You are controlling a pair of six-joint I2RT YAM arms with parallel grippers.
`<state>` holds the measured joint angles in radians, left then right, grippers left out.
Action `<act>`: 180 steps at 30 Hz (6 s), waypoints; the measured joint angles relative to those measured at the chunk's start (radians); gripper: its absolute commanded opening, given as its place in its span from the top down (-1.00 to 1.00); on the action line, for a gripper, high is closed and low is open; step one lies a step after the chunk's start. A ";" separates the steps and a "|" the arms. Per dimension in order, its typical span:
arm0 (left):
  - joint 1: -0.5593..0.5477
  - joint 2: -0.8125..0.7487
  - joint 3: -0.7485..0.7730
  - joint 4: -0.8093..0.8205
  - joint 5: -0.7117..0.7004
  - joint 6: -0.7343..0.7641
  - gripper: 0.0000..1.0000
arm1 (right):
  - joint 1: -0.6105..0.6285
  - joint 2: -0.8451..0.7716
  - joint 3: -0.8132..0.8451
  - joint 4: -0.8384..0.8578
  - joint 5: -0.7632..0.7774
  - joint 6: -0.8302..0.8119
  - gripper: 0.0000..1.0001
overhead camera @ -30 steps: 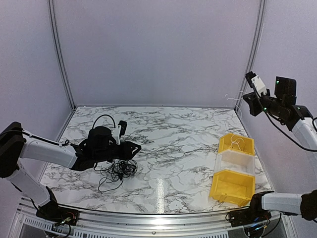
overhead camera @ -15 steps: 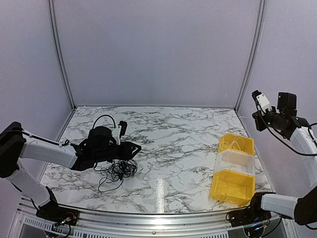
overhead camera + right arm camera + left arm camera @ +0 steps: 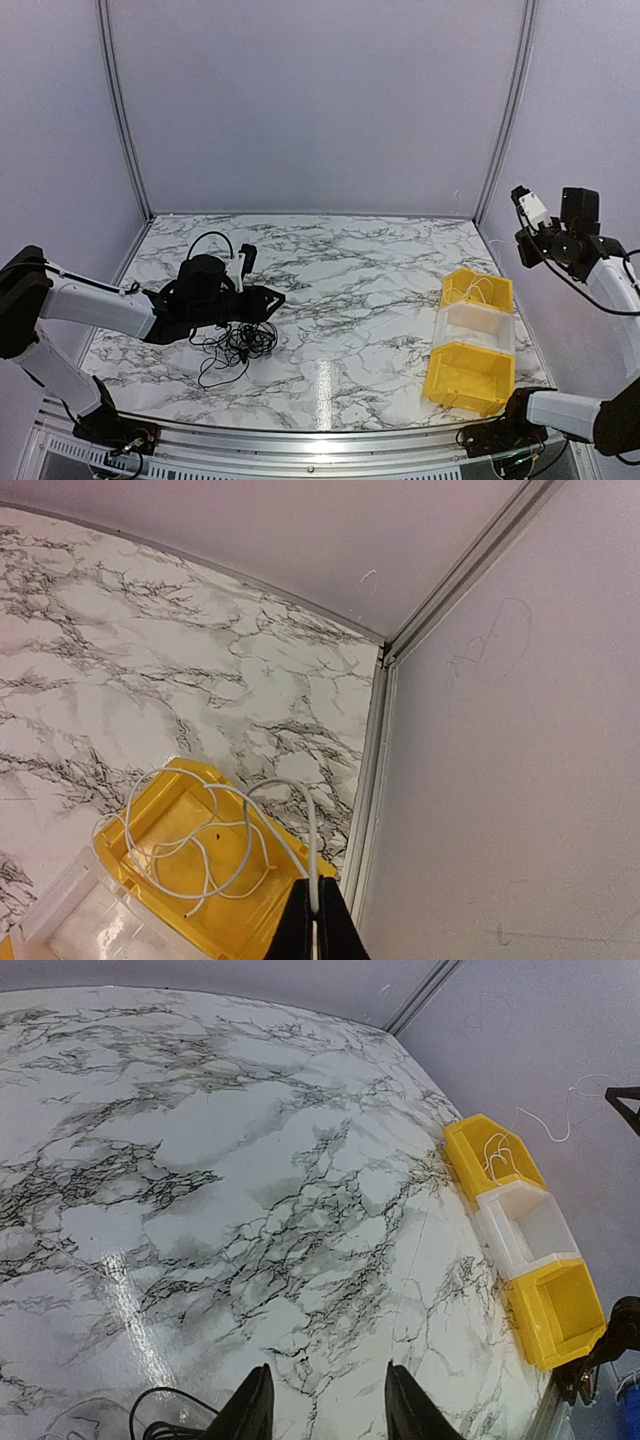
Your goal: Untangle the cables
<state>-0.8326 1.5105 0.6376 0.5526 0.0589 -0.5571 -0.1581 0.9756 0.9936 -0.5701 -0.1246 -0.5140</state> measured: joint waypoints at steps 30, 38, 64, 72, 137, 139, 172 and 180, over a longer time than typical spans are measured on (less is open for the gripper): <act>0.000 0.053 0.022 -0.003 0.002 0.026 0.18 | -0.004 -0.024 0.088 -0.141 0.189 -0.124 1.00; 0.000 0.055 0.022 -0.003 0.003 0.026 0.18 | -0.004 0.035 -0.031 -0.136 0.112 -0.117 1.00; 0.000 0.057 0.021 -0.004 0.000 0.028 0.18 | -0.004 0.496 -0.126 0.040 0.048 -0.032 0.70; 0.000 0.036 0.021 -0.042 -0.027 0.054 0.12 | -0.004 0.394 -0.058 -0.036 0.038 -0.014 0.30; 0.129 0.082 0.265 -0.758 -0.175 0.035 1.00 | 0.783 0.518 -0.081 0.302 -0.362 -0.050 0.45; 0.130 0.051 0.265 -0.759 -0.172 0.050 1.00 | 0.783 0.518 -0.081 0.302 -0.361 -0.056 0.46; 0.088 -0.360 0.719 -0.873 0.065 0.249 1.00 | 1.034 0.976 0.892 0.203 -0.610 0.290 -0.03; 0.078 -0.377 0.714 -0.878 0.053 0.243 0.26 | 1.044 1.018 0.952 0.227 -0.603 0.387 1.00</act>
<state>-0.7547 1.1332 1.3518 -0.3252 0.1123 -0.3145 0.8864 1.9934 1.9457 -0.3428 -0.7273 -0.1272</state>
